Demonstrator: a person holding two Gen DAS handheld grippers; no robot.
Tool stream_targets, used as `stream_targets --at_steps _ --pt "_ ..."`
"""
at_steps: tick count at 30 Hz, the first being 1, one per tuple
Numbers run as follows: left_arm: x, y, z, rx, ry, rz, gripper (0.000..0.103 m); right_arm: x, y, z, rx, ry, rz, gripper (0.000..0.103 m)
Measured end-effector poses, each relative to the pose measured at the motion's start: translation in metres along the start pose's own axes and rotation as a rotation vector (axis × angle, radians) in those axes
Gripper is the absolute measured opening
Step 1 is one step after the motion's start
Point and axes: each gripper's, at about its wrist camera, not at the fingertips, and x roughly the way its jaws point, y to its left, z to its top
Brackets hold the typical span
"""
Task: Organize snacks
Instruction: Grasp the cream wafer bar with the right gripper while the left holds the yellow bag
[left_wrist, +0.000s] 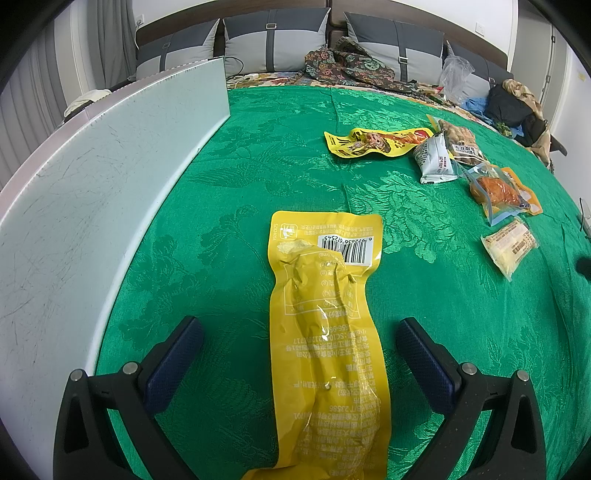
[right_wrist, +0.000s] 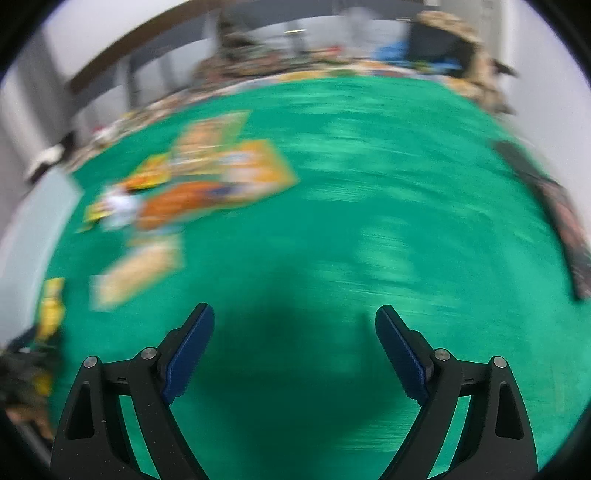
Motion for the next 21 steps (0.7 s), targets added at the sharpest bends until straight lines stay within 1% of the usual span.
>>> stream_targets --at_steps 1,3,4,5,7,9,12,13,15,21 --pt "0.000 0.000 0.000 0.000 0.000 0.000 0.103 0.005 0.031 0.008 -0.046 0.009 0.044 0.091" --pt "0.000 0.000 0.000 0.000 0.000 0.000 0.103 0.013 0.072 0.019 -0.116 0.004 0.073 0.091" --pt "0.000 0.000 0.000 0.000 0.000 0.000 0.103 0.020 0.099 0.026 -0.176 -0.007 0.064 0.091" --pt "0.000 0.000 0.000 0.000 0.000 0.000 0.103 0.026 0.114 0.028 -0.215 -0.010 0.050 0.091" --pt "0.000 0.000 0.000 0.000 0.000 -0.001 0.103 0.042 0.138 0.031 -0.281 0.003 0.008 0.091" --pt "0.000 0.000 0.000 0.000 0.000 -0.001 0.103 0.060 0.153 0.032 -0.331 0.031 -0.035 0.091" --pt "0.000 0.000 0.000 0.000 0.000 -0.001 0.103 0.076 0.156 0.026 -0.391 0.069 -0.079 0.091" --pt "0.000 0.000 0.000 0.000 0.000 -0.001 0.103 0.075 0.154 0.025 -0.404 0.073 -0.083 0.091" --pt "0.000 0.000 0.000 0.000 -0.001 -0.001 0.103 0.067 0.147 0.018 -0.448 0.049 -0.081 0.091" --pt "0.000 0.000 -0.001 0.000 -0.001 -0.001 0.103 0.044 0.112 -0.006 -0.563 0.043 -0.043 0.091"
